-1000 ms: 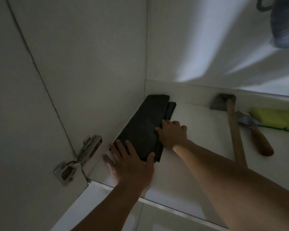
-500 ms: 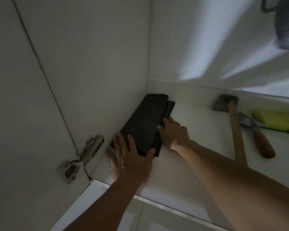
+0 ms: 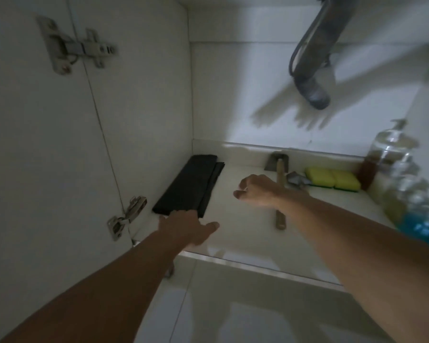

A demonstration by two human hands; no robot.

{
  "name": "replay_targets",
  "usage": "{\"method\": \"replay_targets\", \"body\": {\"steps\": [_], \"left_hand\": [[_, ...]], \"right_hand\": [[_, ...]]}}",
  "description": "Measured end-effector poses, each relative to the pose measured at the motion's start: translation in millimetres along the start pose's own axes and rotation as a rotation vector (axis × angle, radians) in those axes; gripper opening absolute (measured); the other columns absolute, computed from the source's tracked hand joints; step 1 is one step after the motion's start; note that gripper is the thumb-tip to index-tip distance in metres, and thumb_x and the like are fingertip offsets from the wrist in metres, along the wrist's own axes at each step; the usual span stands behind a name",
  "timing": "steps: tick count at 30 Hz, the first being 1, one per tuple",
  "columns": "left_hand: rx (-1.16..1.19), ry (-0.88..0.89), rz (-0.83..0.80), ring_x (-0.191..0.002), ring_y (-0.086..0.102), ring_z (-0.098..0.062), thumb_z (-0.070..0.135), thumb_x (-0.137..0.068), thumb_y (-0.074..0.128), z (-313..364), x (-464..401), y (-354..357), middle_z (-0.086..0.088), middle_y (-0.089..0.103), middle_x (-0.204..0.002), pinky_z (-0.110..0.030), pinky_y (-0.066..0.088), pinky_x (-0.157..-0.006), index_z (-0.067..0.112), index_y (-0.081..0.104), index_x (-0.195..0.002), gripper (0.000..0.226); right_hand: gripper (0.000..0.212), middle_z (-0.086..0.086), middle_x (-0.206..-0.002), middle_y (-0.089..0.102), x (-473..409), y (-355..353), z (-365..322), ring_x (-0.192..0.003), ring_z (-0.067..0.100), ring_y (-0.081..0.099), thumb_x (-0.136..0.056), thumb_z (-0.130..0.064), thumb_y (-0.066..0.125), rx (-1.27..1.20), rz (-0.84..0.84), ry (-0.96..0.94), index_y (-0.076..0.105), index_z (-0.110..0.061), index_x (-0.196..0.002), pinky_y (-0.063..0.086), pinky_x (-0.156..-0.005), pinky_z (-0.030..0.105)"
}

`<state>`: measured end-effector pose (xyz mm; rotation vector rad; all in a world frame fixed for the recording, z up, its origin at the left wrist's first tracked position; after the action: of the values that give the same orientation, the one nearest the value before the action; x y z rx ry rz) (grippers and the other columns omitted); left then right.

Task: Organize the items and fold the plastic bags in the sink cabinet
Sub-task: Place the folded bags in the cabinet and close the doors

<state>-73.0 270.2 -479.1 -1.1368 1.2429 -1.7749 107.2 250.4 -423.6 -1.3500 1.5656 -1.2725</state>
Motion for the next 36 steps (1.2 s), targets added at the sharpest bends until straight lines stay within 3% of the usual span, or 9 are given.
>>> {"method": "replay_targets", "body": {"steps": [3,7,17,21,23,27,31,33,36], "left_hand": [[0.065,0.068,-0.070,-0.141,0.029,-0.029,0.071,-0.087,0.040,18,45,-9,-0.011,0.025,-0.157,-0.043,0.026,-0.115,0.011,0.022,-0.151,0.090],[0.082,0.183,-0.082,-0.142,0.027,-0.028,0.070,-0.087,0.043,49,99,-26,-0.011,0.020,-0.159,-0.038,0.026,-0.113,0.009,0.020,-0.152,0.093],[0.052,0.542,-0.026,-0.136,0.038,-0.025,0.071,-0.082,0.050,188,231,-67,-0.009,0.029,-0.155,-0.035,0.034,-0.106,0.012,0.033,-0.147,0.089],[0.081,0.717,-0.004,-0.134,0.040,-0.024,0.064,-0.085,0.055,254,297,-81,-0.006,0.039,-0.150,-0.032,0.034,-0.104,0.015,0.038,-0.145,0.079],[0.101,0.795,-0.005,-0.128,0.047,-0.024,0.068,-0.081,0.057,285,323,-86,-0.006,0.045,-0.145,-0.032,0.039,-0.100,0.016,0.043,-0.142,0.081],[0.157,0.907,-0.023,-0.141,0.032,-0.024,0.073,-0.076,0.057,331,370,-92,-0.003,0.030,-0.156,-0.040,0.031,-0.112,0.020,0.030,-0.149,0.094],[0.169,1.053,0.025,-0.145,0.021,-0.019,0.063,-0.082,0.059,372,424,-85,0.000,0.022,-0.159,-0.036,0.024,-0.114,0.020,0.022,-0.152,0.091],[0.170,1.095,0.028,-0.145,0.022,-0.019,0.061,-0.083,0.060,394,446,-76,0.000,0.023,-0.158,-0.036,0.025,-0.114,0.019,0.020,-0.152,0.091],[0.190,1.136,0.023,-0.144,0.023,-0.021,0.060,-0.083,0.061,421,472,-61,-0.002,0.023,-0.158,-0.037,0.026,-0.114,0.017,0.018,-0.152,0.092]], "right_hand": [[0.042,0.010,-0.110,0.066,54,-34,10,-0.108,0.026,0.057,-0.097,-0.045,0.049,0.074,-0.032,0.052,0.067,-0.007,-0.105,0.033,-0.109,0.043],[0.036,0.009,-0.079,0.056,132,-86,31,-0.081,0.023,0.057,-0.090,-0.036,0.058,0.118,0.025,0.111,0.060,-0.001,-0.080,0.042,-0.069,0.030],[0.038,0.008,-0.102,0.069,358,-220,80,-0.087,0.025,0.068,-0.088,-0.046,0.061,0.246,0.158,0.400,0.069,-0.011,-0.100,0.056,-0.080,0.037],[0.032,-0.003,-0.107,0.062,453,-272,88,-0.106,0.015,0.054,-0.092,-0.041,0.059,0.355,0.256,0.454,0.071,-0.012,-0.101,0.039,-0.081,0.027],[0.033,0.003,-0.115,0.063,493,-300,90,-0.112,0.023,0.057,-0.093,-0.038,0.058,0.459,0.348,0.503,0.071,-0.011,-0.108,0.044,-0.086,0.030],[0.038,0.003,-0.135,0.054,560,-348,101,-0.124,0.029,0.049,-0.093,-0.041,0.055,0.629,0.456,0.665,0.060,-0.020,-0.125,0.042,-0.099,0.038],[0.025,0.009,-0.115,0.061,600,-366,132,-0.103,0.032,0.059,-0.086,-0.029,0.057,0.593,0.410,0.785,0.060,-0.019,-0.109,0.050,-0.083,0.035],[0.008,0.005,-0.097,0.059,614,-362,144,-0.091,0.031,0.058,-0.085,-0.016,0.054,0.539,0.367,0.784,0.057,-0.023,-0.082,0.052,-0.079,0.037],[0.041,-0.009,-0.077,0.039,622,-357,144,-0.085,0.024,0.044,-0.086,-0.003,0.047,0.533,0.380,0.728,0.034,-0.032,-0.061,0.041,-0.067,0.030]]}}
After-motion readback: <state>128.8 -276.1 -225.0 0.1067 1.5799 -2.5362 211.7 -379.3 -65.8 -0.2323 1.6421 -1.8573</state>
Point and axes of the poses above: each hand's wrist, its own x-axis away from the middle knuckle, its own y-axis out of the palm, z = x × y, the point moved 6 cm from there along -x, towards the middle knuckle
